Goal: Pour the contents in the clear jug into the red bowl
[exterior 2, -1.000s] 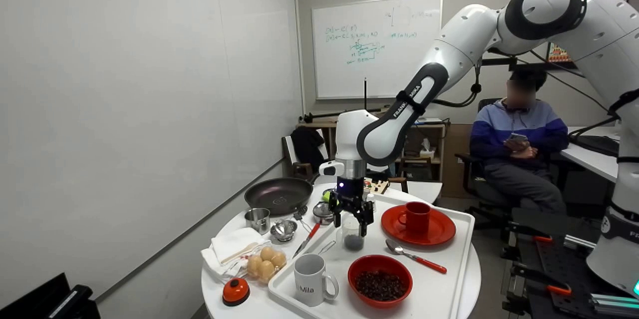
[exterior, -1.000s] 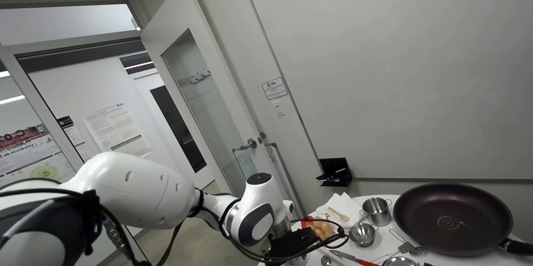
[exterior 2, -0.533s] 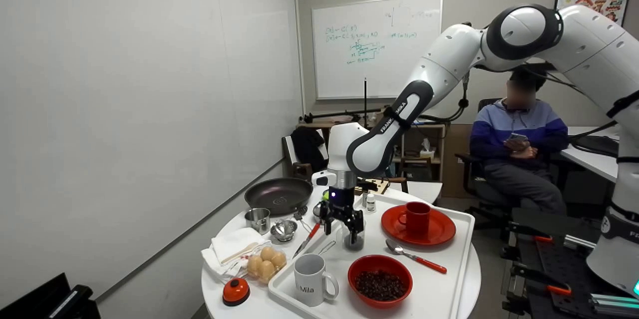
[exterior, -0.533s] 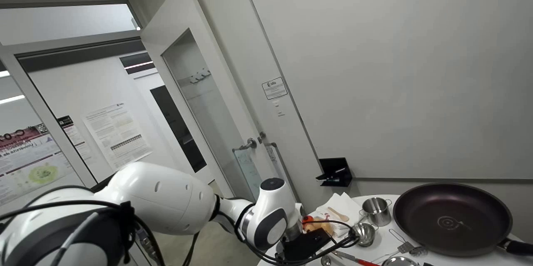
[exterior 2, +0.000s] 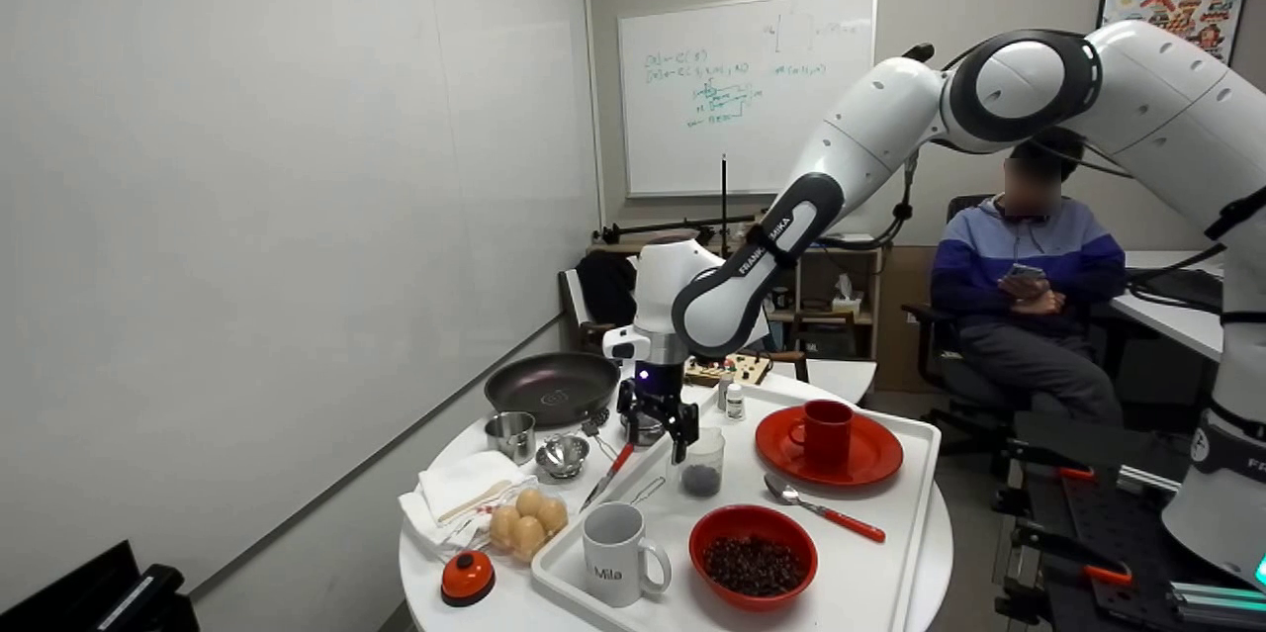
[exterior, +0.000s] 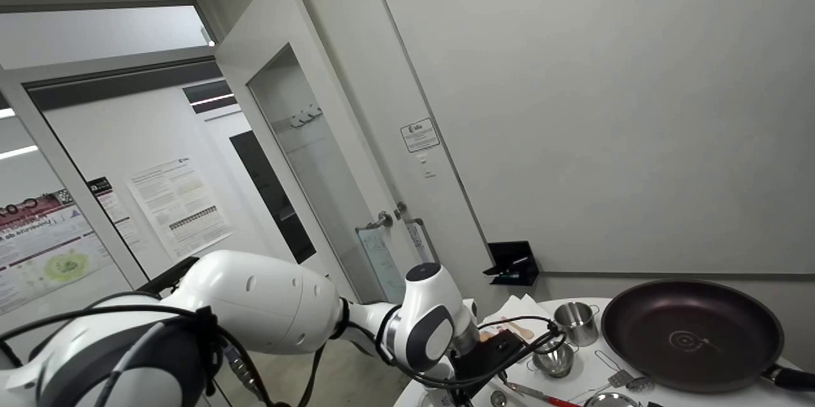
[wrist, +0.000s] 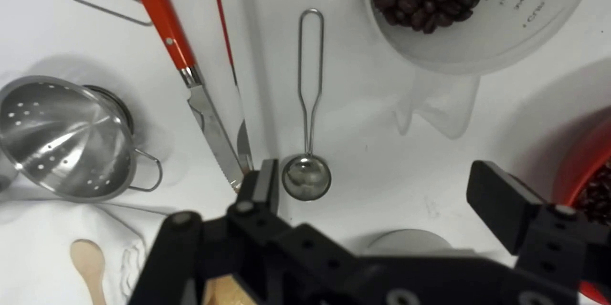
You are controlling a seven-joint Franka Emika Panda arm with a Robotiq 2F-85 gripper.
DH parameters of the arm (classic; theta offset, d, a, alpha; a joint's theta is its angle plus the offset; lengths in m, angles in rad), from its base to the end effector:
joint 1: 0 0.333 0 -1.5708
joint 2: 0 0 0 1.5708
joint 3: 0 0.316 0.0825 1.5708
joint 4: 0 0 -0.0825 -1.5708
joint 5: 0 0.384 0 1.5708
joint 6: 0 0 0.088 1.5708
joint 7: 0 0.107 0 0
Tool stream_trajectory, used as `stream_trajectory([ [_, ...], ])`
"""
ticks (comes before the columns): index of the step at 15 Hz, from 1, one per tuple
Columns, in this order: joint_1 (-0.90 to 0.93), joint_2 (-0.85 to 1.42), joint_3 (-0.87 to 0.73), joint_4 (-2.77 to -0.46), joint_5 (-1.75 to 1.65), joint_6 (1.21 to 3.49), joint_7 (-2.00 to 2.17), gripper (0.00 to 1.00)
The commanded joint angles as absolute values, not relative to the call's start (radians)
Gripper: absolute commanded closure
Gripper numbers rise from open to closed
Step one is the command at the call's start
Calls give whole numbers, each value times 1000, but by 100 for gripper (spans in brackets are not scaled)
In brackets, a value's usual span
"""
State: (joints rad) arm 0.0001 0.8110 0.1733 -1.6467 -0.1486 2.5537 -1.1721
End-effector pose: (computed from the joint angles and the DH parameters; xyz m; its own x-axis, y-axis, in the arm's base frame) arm 0.6837 0.1073 0.1540 0.1615 0.9843 0.0712 0.9816 -0.1677 0.0917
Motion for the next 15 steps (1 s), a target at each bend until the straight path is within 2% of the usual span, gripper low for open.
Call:
stream_trajectory([
  [1,11,825,157,-1609,-163,2491,-1153,0],
  [12,-16,831,176,-1618,-133,2437,-1167,0],
  [13,-16,831,177,-1617,-132,2428,-1167,3],
  [14,-17,831,177,-1616,-131,2421,-1167,11],
  [15,-23,833,185,-1615,-124,2415,-1177,28],
])
